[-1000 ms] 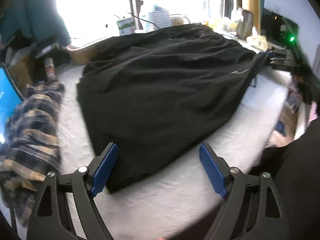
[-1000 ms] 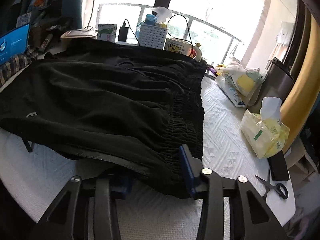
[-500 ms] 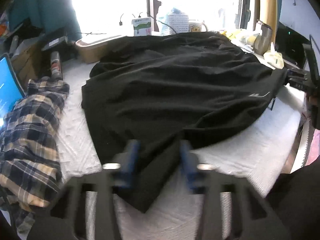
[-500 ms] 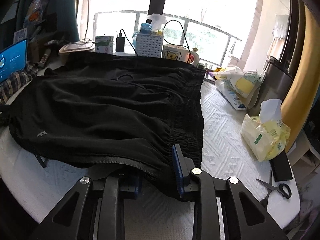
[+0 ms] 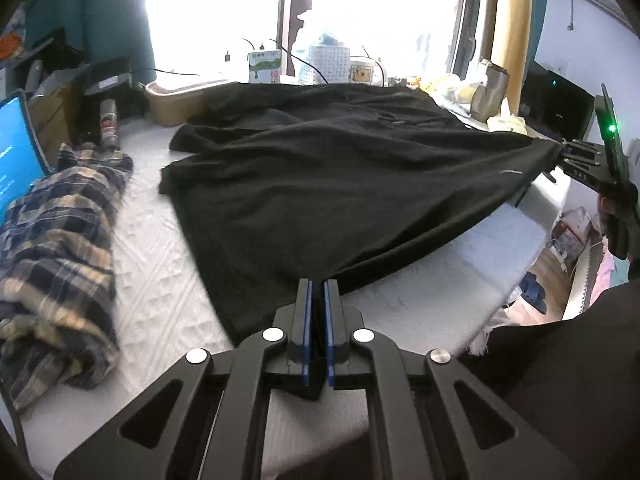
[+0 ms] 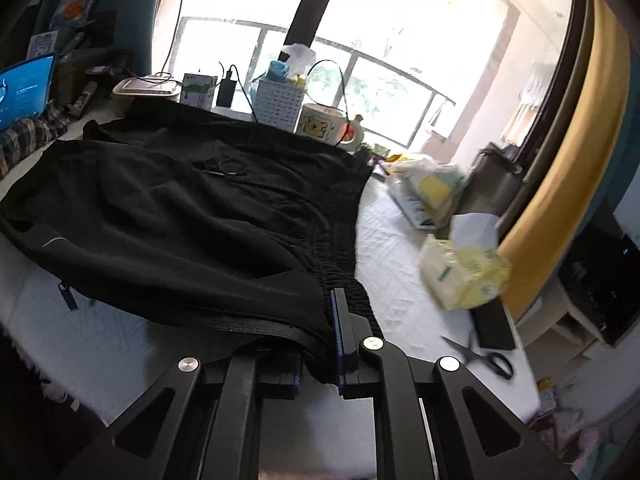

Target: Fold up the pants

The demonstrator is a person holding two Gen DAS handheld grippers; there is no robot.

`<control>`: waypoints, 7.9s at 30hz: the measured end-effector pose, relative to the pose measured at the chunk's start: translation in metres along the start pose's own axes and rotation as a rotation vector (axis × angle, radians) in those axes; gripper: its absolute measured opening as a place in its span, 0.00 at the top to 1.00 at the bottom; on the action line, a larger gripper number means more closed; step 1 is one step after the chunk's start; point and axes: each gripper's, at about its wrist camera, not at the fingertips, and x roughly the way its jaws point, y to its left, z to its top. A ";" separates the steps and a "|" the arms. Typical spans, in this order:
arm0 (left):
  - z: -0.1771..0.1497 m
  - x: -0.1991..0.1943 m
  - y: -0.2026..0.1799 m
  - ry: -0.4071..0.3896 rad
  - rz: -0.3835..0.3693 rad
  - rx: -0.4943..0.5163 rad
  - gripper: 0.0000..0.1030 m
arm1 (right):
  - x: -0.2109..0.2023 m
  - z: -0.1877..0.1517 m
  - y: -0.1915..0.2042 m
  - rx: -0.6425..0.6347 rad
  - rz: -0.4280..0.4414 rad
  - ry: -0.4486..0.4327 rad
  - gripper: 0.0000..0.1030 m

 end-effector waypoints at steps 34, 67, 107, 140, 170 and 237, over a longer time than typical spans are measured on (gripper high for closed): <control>0.149 0.089 0.099 0.048 0.049 -0.064 0.49 | 0.012 0.021 -0.040 0.158 0.211 0.076 0.00; 0.119 0.108 0.087 0.225 0.091 -0.075 0.94 | 0.120 0.068 -0.019 0.062 0.261 0.158 0.00; 0.247 0.197 0.113 0.087 0.305 0.112 0.48 | 0.177 0.153 0.000 -0.082 0.276 0.056 0.00; 0.016 -0.009 -0.005 0.051 0.044 0.087 0.33 | -0.003 -0.020 -0.027 0.040 0.086 0.096 0.00; -0.007 0.018 -0.035 0.018 0.268 0.191 0.33 | -0.025 -0.068 -0.043 0.049 0.070 0.114 0.00; 0.244 0.120 0.086 -0.127 0.069 0.105 0.97 | 0.168 0.167 -0.063 0.165 0.221 -0.067 0.90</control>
